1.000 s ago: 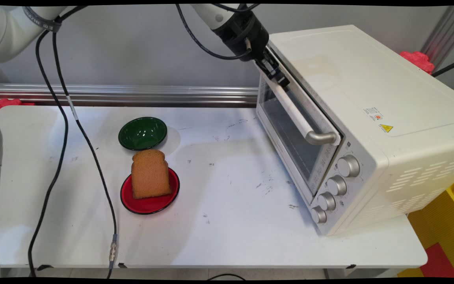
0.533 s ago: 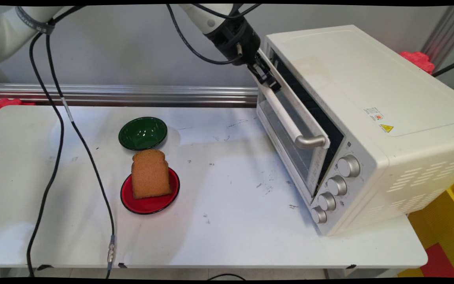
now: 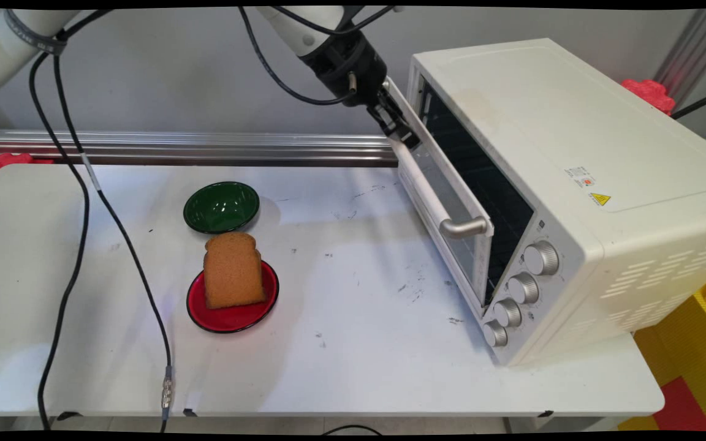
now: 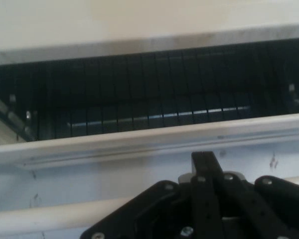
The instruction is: Open the oven
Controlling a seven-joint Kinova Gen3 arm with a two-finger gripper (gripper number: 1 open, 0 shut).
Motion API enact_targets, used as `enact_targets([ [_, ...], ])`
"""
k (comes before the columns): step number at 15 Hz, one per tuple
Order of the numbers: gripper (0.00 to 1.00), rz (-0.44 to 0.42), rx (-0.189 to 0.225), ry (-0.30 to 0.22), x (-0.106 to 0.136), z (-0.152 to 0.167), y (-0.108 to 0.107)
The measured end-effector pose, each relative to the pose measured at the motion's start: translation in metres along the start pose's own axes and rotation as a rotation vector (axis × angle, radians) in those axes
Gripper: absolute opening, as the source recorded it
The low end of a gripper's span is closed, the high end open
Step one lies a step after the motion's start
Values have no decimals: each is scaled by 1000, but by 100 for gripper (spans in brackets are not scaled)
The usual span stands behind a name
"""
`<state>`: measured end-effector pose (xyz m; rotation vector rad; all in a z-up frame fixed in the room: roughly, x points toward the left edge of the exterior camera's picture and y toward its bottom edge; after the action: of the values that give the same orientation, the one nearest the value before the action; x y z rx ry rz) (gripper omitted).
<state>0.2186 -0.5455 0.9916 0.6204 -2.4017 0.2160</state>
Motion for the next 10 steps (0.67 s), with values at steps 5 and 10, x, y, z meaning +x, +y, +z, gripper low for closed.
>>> enact_targets([
  [5,0,-7,-4,-19,-12,-8,2],
  [10,0,-13,-10,-35,-24,-13,5],
])
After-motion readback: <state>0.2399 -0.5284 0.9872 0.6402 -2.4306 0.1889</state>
